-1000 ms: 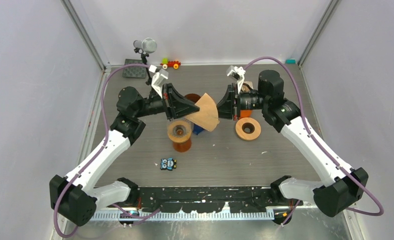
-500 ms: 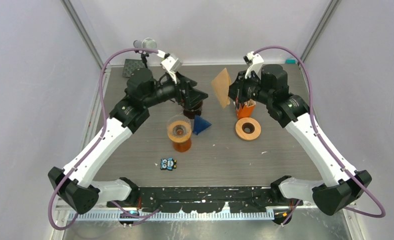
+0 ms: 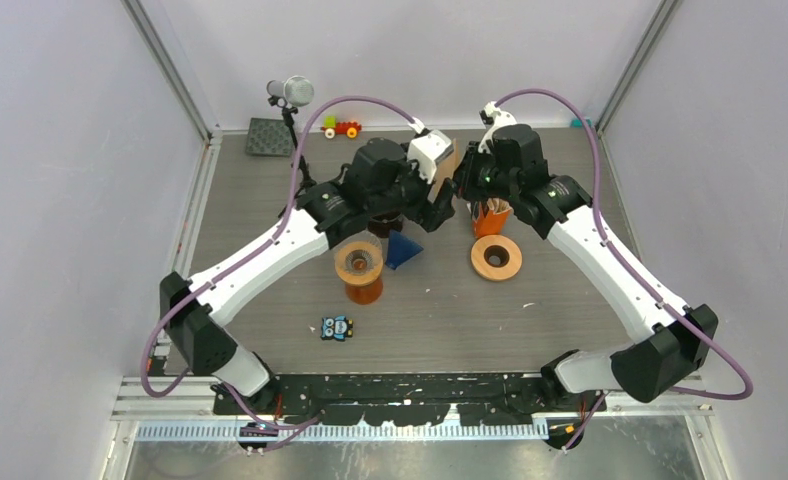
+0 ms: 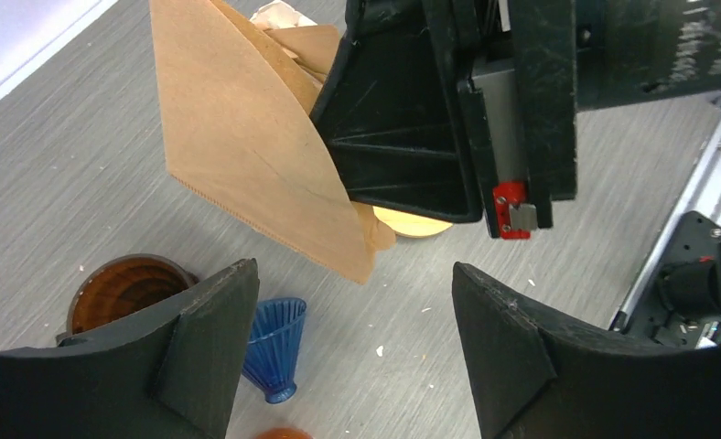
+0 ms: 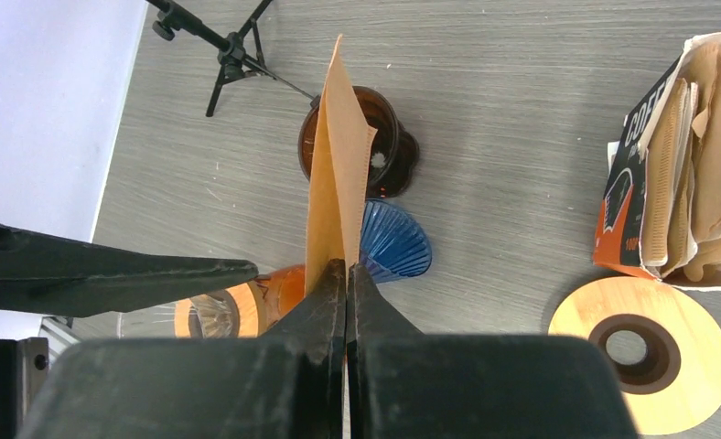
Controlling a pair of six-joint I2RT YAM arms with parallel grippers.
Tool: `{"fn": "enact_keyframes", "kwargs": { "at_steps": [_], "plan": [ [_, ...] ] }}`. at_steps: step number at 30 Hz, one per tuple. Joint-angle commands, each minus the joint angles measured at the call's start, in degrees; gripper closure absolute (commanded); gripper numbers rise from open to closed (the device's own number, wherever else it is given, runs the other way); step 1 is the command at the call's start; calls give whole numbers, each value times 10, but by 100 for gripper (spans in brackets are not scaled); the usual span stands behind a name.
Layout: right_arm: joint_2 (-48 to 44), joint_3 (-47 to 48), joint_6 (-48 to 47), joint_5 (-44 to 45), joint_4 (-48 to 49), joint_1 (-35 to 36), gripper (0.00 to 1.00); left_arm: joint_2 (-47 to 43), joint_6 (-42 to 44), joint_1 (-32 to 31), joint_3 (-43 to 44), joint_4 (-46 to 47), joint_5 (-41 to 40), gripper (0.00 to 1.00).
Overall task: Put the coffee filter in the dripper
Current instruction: Place the coffee filter in the coffee dripper.
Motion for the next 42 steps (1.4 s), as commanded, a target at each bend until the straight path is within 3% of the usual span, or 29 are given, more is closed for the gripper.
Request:
{"fn": "enact_keyframes", "kwargs": {
  "at_steps": [1, 33, 42],
  "plan": [
    [-10, 20, 20, 14, 9, 3, 99, 17, 28, -11, 50, -17, -62, 21],
    [-36, -21, 11, 5, 33, 2, 99, 70, 72, -16, 96, -22, -133, 43],
    [-44, -46, -12, 7, 52, 3, 99, 59, 71, -15, 93, -20, -148, 41]
  ]
}}
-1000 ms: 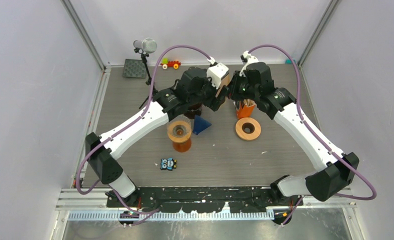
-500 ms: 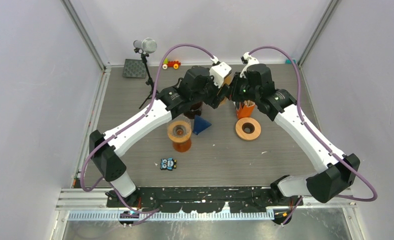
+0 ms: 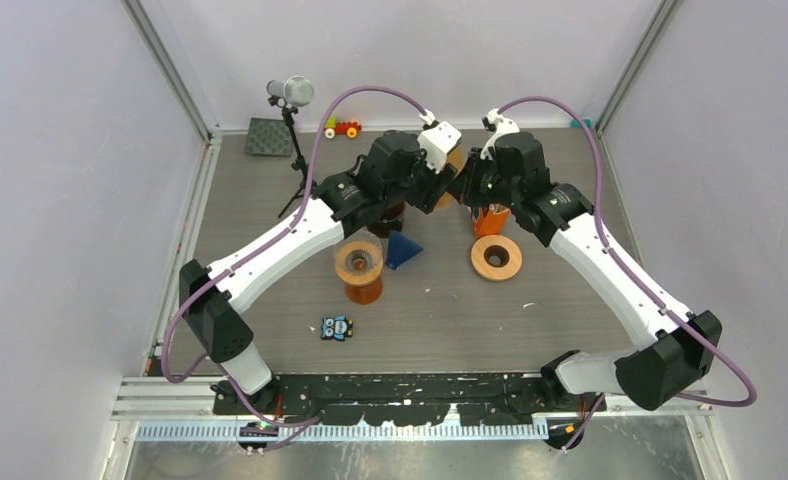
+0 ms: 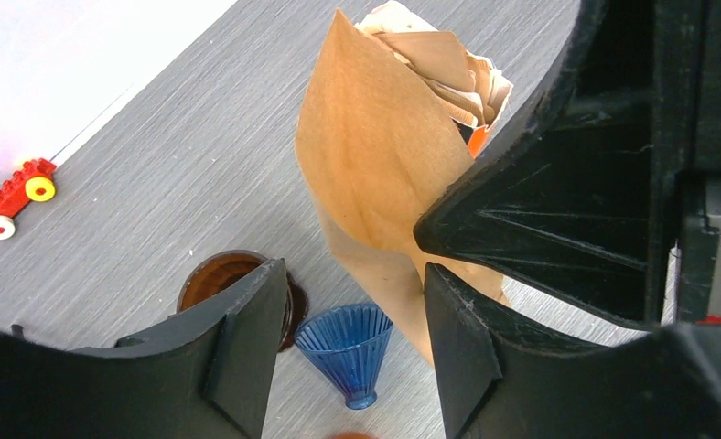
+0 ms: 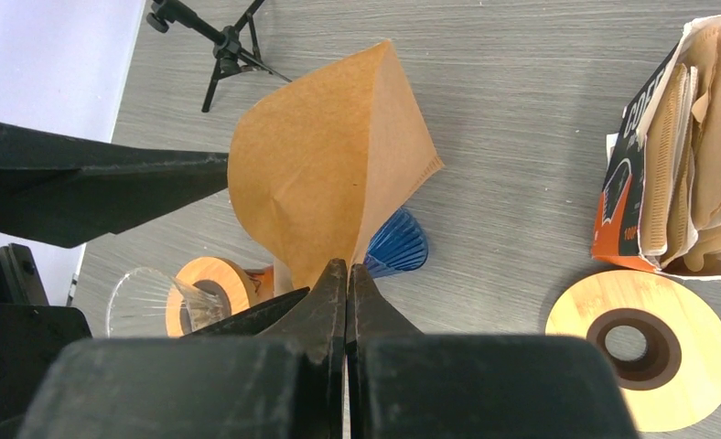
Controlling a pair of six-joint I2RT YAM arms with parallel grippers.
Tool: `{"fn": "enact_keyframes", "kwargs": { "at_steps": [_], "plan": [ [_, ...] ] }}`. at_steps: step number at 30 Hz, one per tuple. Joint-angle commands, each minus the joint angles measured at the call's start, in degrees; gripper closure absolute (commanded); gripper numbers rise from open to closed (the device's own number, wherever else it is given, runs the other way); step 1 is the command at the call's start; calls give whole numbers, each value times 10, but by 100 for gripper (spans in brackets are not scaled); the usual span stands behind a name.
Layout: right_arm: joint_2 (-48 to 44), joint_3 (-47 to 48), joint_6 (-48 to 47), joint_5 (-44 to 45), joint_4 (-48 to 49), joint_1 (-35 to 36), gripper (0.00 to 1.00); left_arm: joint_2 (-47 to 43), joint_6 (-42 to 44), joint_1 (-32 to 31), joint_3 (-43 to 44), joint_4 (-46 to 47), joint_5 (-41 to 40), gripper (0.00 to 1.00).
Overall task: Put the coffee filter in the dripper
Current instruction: Place the coffee filter in the coffee dripper.
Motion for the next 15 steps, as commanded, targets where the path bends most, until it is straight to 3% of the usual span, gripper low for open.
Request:
{"fn": "enact_keyframes", "kwargs": {
  "at_steps": [1, 15],
  "plan": [
    [-25, -12, -21, 6, 37, 2, 99, -9, 2, -1, 19, 8, -19, 40],
    [-34, -33, -46, 4, 55, 6, 99, 1, -9, 2, 26, 3, -19, 33]
  ]
}}
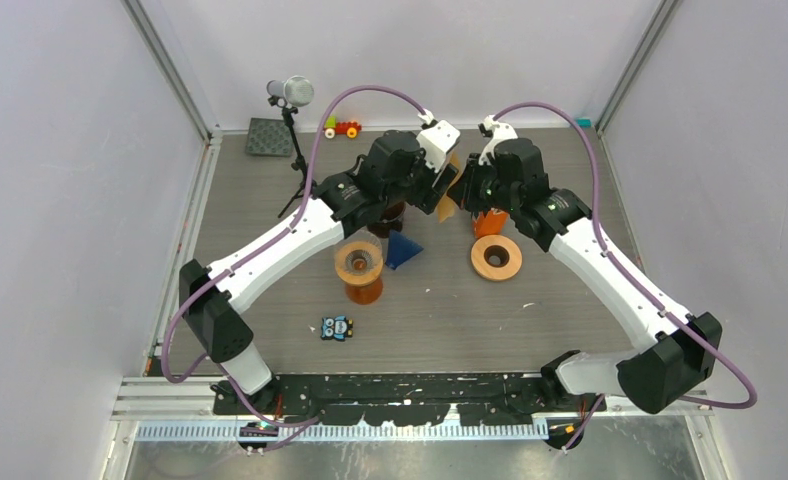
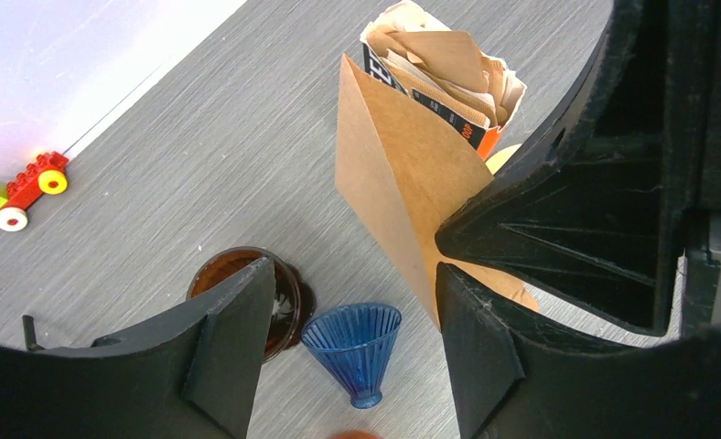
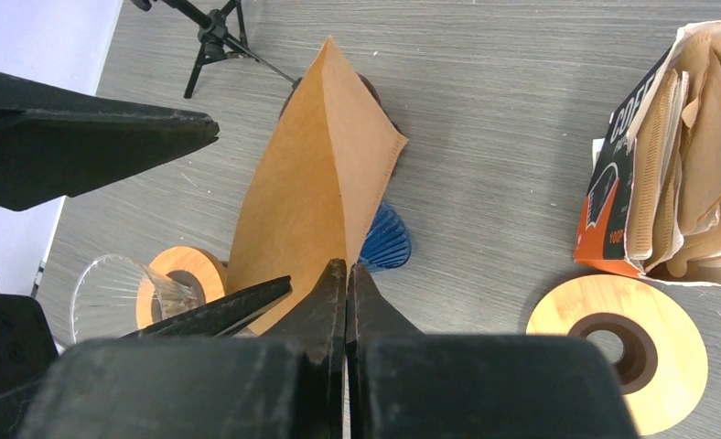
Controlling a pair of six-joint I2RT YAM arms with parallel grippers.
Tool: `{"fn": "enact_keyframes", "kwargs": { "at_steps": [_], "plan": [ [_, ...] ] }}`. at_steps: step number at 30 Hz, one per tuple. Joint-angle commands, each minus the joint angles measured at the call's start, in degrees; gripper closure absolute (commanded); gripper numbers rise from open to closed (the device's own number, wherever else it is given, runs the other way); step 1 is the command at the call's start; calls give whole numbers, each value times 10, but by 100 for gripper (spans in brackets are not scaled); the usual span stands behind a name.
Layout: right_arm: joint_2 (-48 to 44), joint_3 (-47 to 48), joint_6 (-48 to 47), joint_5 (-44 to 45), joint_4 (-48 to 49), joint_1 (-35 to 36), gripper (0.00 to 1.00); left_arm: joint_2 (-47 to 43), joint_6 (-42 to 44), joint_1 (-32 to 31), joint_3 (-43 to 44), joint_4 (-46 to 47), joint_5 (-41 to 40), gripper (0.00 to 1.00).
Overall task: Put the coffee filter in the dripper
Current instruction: Place the coffee filter in the coffee dripper.
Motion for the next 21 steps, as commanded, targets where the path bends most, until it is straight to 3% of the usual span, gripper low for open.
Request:
{"fn": "enact_keyframes", "kwargs": {
  "at_steps": [1, 6, 14, 21],
  "plan": [
    [-25, 1, -11, 3, 33, 4, 99, 2, -6, 2, 25, 3, -3, 33],
    [-29, 1, -4, -11, 38, 4, 99, 7, -7, 2, 14, 6, -1, 38],
    [-28, -2, -4, -10, 38, 5, 100, 24, -9, 2, 28, 2, 0, 53],
    [-28, -7, -19, 15, 38, 5, 100, 15, -13, 2, 24, 0, 15, 81]
  ]
}}
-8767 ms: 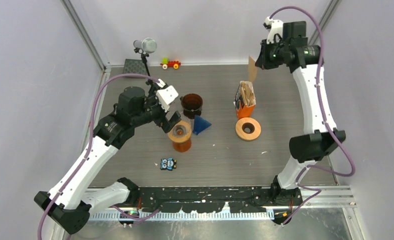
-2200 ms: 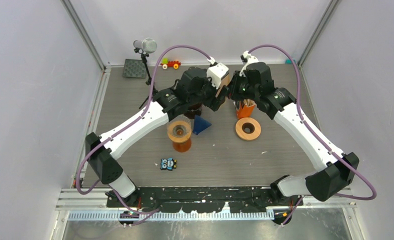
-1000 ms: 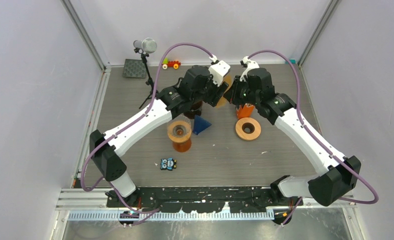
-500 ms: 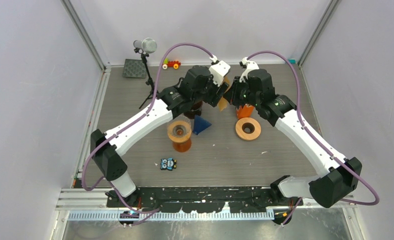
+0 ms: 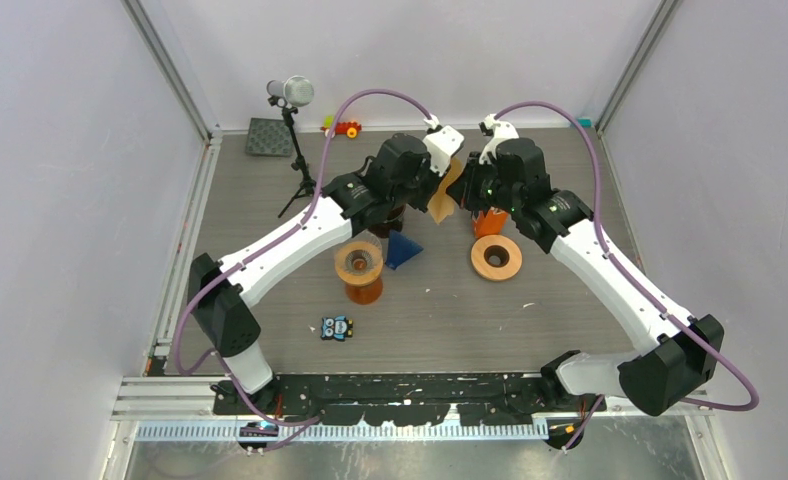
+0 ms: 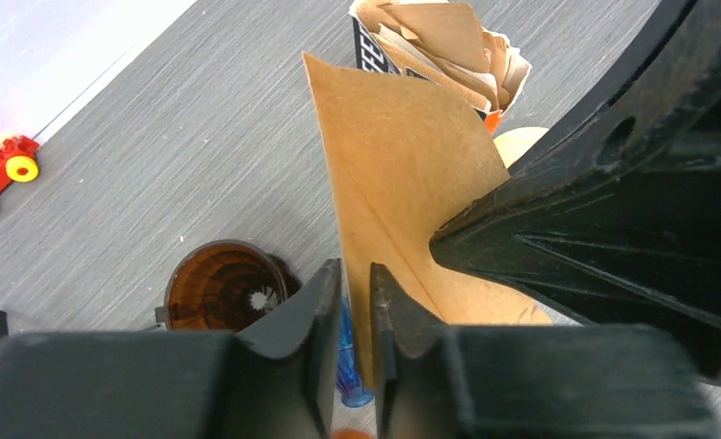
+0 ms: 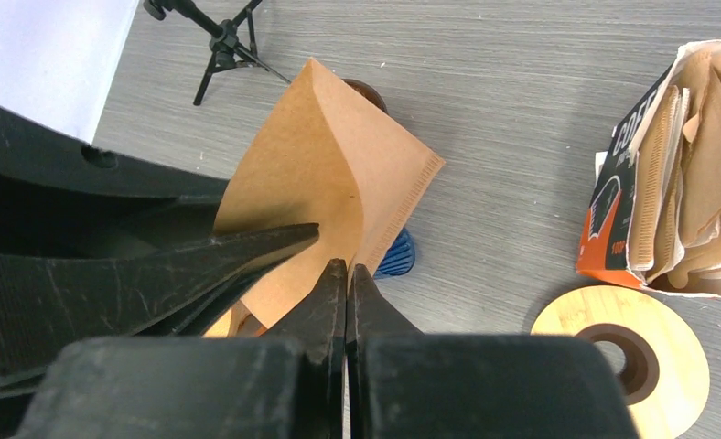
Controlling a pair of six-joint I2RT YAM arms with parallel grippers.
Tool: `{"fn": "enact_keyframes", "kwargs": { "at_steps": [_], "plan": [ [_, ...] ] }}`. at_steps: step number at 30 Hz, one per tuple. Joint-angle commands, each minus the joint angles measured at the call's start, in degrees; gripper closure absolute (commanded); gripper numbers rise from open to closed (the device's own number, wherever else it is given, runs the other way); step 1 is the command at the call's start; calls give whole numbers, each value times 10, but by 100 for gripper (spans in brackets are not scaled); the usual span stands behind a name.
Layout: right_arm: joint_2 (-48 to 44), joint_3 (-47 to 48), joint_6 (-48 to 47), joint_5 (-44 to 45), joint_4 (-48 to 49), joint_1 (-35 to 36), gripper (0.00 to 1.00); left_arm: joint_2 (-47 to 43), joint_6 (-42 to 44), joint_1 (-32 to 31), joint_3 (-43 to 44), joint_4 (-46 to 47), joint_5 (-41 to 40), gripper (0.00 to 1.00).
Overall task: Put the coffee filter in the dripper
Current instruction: Place the coffee filter in the coffee dripper.
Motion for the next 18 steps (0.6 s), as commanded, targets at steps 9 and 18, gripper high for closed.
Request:
{"fn": "enact_keyframes", "kwargs": {
  "at_steps": [9, 18],
  "plan": [
    [-18, 0, -42, 73, 20, 9, 90, -26, -8, 2, 8, 11, 16, 100],
    [-13, 8, -59, 99, 9, 18, 98, -30, -8, 2, 1, 17, -7, 100]
  ]
}}
